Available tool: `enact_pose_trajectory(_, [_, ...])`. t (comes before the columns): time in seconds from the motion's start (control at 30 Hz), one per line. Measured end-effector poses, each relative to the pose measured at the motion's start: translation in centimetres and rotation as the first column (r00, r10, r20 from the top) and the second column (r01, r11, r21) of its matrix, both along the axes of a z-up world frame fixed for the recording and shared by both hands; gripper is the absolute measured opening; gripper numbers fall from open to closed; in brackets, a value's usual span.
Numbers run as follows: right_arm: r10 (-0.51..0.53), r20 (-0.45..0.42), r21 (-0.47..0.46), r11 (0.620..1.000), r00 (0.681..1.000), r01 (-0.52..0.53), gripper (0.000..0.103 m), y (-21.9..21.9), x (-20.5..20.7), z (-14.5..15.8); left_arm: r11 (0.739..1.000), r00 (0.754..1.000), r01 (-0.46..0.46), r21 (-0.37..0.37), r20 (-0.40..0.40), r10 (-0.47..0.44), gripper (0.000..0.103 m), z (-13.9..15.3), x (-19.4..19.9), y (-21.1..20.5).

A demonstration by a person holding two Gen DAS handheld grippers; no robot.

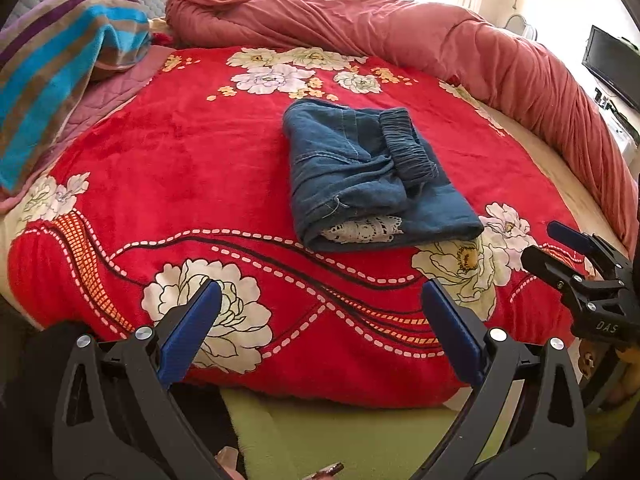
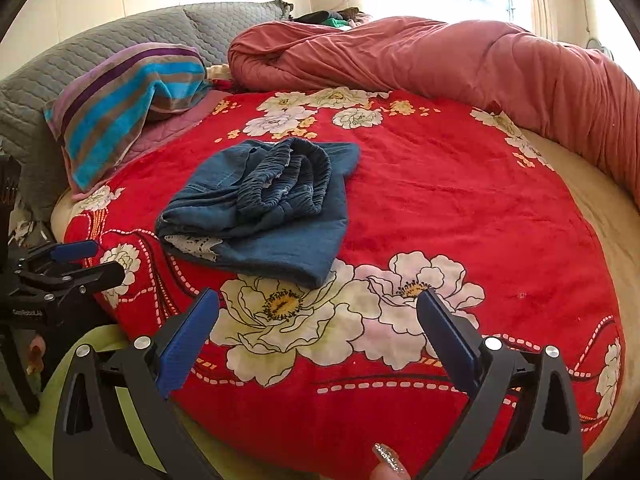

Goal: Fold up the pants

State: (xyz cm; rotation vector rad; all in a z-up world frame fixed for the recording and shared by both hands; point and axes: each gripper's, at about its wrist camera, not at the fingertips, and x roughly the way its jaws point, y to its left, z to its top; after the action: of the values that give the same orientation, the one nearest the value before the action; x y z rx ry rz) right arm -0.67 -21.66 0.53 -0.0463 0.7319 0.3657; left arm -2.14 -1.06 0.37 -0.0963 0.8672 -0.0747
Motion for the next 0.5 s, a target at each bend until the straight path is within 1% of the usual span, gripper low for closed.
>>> enact_pose_trajectory(0.5, [-0.003,0.003,0.001,1.0,1.0,0.003,0.098,0.32,-0.15,0.21,1.0,1.0,-0.002,0.002,0.011,0.002,0.093,0.34,-0.19,-0.06])
